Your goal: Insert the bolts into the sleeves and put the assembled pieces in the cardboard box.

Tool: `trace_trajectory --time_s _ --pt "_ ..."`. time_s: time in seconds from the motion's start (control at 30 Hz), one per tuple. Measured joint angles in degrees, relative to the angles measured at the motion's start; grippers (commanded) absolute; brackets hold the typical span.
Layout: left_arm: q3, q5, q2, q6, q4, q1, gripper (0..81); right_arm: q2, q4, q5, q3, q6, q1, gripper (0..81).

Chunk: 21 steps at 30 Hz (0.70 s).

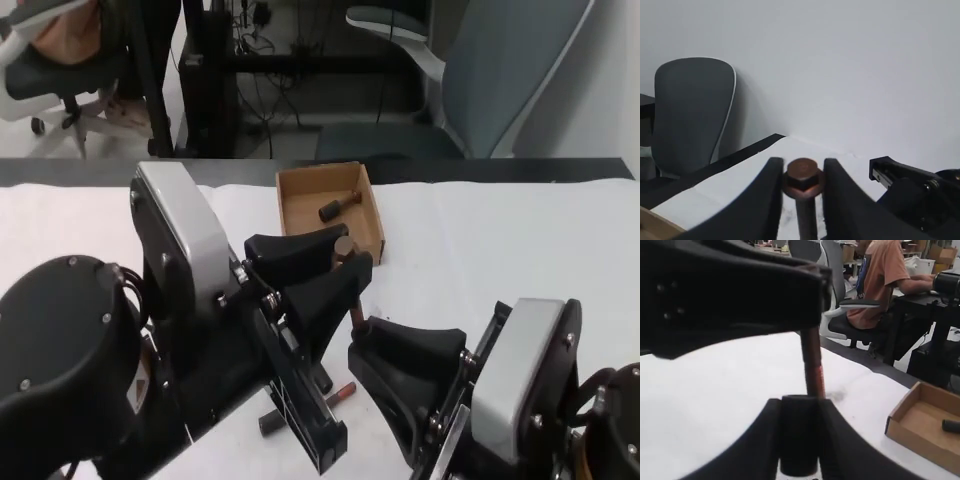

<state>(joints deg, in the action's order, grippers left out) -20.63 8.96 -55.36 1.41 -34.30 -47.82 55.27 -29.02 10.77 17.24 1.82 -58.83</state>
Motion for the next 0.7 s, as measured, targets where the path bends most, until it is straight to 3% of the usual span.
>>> trace_trajectory --time_s 0.2,0.43,0.7 --pt "0.00 -0.10 0.00 6.21 -0.40 0.00 1.8 0.00 -0.39 0.00 0.00 2.68 -0.05 0.6" --pt "0.00 -0.55 0.00 7.86 -5.70 0.11 1.8 0.00 1.45 2.64 -0.05 3.09 -0.05 0.6" --pt "0.00 0.01 0.00 9.97 -1.50 0.11 1.8 0.00 1.60 3.45 -0.16 5.51 -0.05 0.6"
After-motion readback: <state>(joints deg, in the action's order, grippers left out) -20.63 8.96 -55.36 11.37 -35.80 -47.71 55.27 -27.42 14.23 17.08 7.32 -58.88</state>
